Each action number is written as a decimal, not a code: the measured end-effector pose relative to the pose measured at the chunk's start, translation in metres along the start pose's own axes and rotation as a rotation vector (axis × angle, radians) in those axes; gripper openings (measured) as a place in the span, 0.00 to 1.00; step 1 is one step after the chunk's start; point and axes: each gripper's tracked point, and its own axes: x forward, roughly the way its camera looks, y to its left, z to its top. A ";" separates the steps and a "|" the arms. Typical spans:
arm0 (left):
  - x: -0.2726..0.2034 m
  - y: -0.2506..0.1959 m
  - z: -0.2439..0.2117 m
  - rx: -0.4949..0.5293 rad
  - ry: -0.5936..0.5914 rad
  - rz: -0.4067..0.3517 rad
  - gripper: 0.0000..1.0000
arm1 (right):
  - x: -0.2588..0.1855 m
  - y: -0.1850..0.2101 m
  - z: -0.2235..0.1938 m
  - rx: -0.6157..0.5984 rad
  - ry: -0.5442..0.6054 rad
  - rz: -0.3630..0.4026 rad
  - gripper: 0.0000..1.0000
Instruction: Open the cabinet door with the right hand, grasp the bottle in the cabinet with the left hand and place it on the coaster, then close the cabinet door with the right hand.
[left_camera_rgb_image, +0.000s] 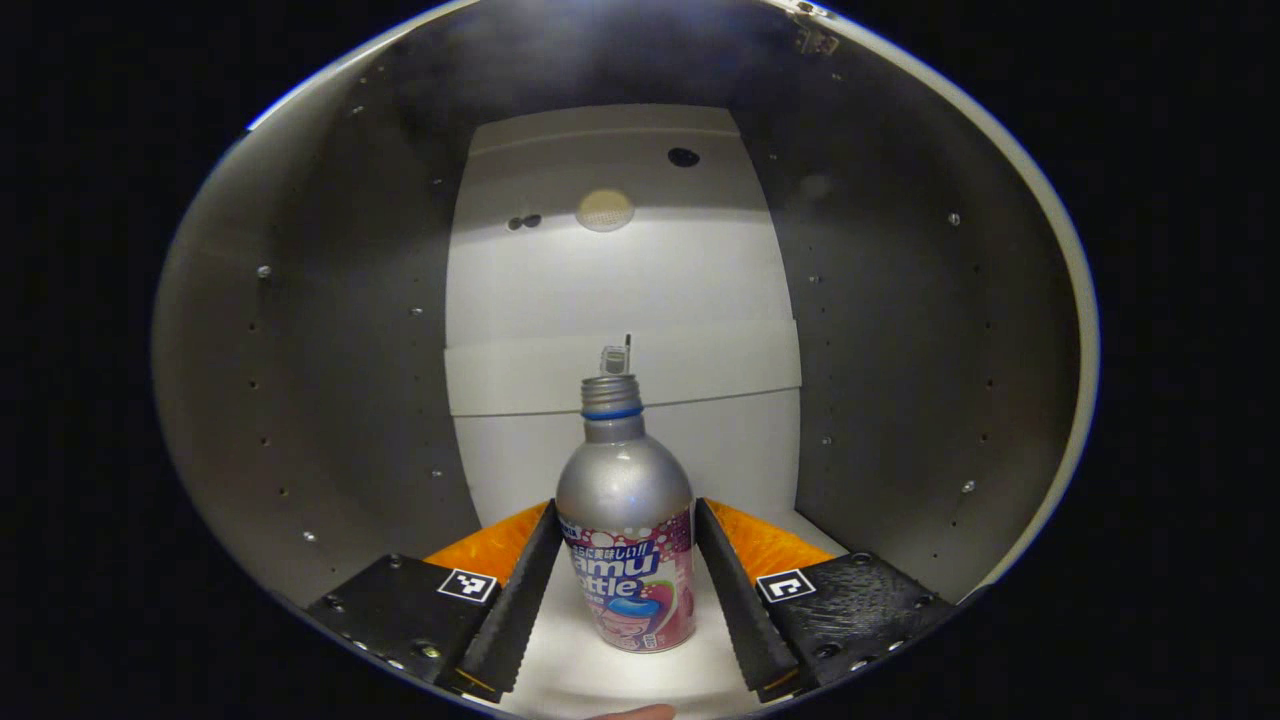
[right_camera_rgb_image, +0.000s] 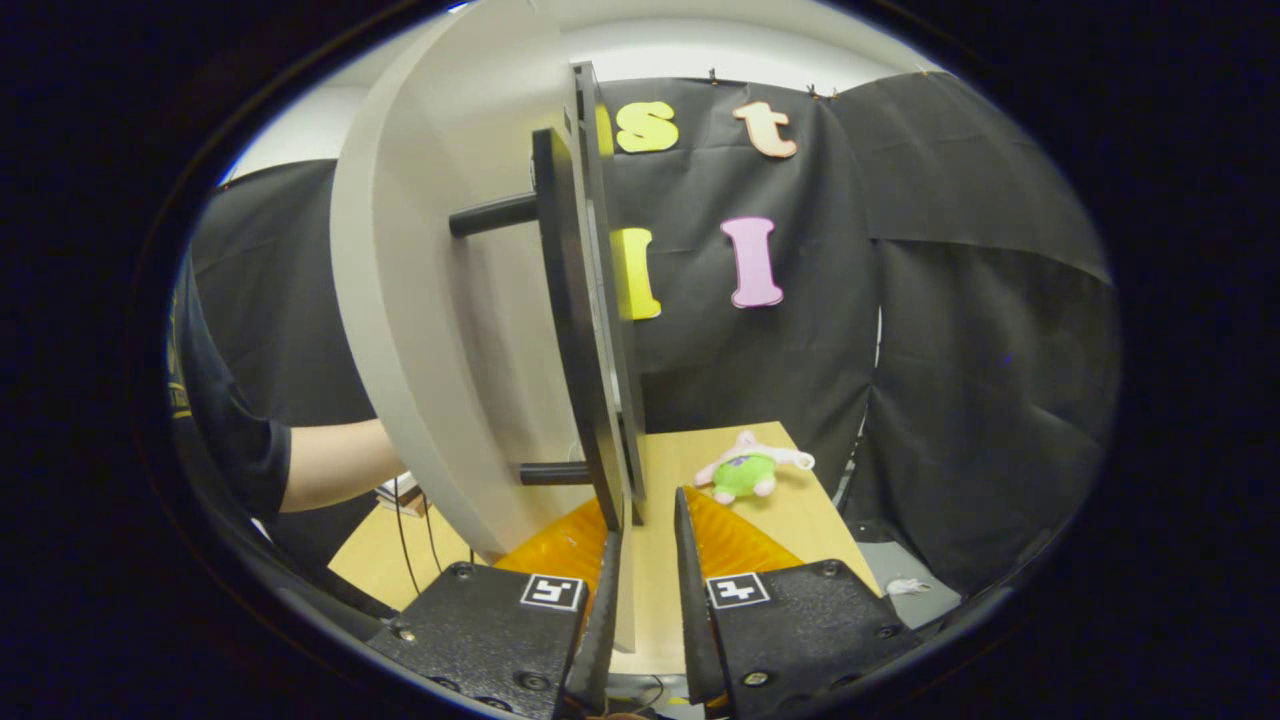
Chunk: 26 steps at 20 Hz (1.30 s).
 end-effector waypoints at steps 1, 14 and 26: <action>-0.011 0.007 0.004 -0.009 0.000 0.009 0.79 | 0.001 0.000 0.000 -0.005 0.003 0.012 0.32; -0.218 0.086 0.005 0.041 -0.061 0.083 0.79 | 0.010 -0.004 -0.010 -0.020 -0.012 0.061 0.34; -0.322 0.132 -0.173 -0.030 -0.030 0.015 0.79 | -0.022 -0.011 -0.138 -0.047 0.291 -0.254 0.34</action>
